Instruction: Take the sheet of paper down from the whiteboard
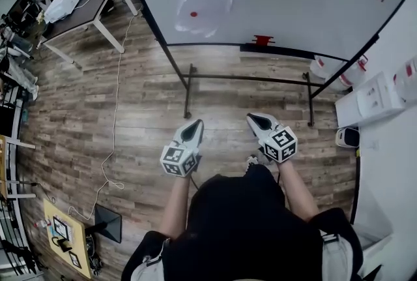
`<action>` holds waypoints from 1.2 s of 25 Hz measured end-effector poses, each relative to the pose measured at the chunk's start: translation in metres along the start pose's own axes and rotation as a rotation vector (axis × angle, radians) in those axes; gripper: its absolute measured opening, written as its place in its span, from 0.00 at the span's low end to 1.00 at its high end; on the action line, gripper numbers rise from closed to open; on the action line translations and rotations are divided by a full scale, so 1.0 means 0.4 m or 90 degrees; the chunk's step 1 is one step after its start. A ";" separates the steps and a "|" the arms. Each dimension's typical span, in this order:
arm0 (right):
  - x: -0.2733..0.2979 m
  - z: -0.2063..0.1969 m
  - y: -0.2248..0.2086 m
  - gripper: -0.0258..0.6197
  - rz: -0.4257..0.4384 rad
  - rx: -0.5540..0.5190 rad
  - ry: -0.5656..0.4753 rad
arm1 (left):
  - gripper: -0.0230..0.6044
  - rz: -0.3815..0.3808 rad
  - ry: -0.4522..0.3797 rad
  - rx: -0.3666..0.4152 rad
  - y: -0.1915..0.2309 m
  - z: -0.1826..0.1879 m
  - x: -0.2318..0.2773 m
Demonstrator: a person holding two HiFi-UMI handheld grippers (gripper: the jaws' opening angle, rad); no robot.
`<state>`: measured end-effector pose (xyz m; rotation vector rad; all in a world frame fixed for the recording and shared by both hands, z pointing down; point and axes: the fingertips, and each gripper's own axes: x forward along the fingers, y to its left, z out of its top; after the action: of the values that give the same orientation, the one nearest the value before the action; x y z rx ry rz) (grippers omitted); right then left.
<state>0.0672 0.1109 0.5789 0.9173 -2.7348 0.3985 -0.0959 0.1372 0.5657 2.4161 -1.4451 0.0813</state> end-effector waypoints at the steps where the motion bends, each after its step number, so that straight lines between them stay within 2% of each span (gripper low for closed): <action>1: -0.002 0.003 -0.010 0.05 0.001 -0.001 0.001 | 0.06 0.002 -0.001 -0.001 -0.003 0.002 0.009; 15: -0.024 0.051 -0.135 0.05 0.023 -0.012 0.000 | 0.06 0.029 -0.014 -0.001 -0.053 0.041 0.105; 30: 0.019 0.065 -0.195 0.05 0.087 -0.017 0.010 | 0.06 0.100 -0.018 -0.008 -0.049 0.055 0.127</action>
<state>0.1057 0.0385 0.5709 0.7189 -2.7900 0.3908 -0.0566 0.0961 0.5507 2.2983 -1.6417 0.0739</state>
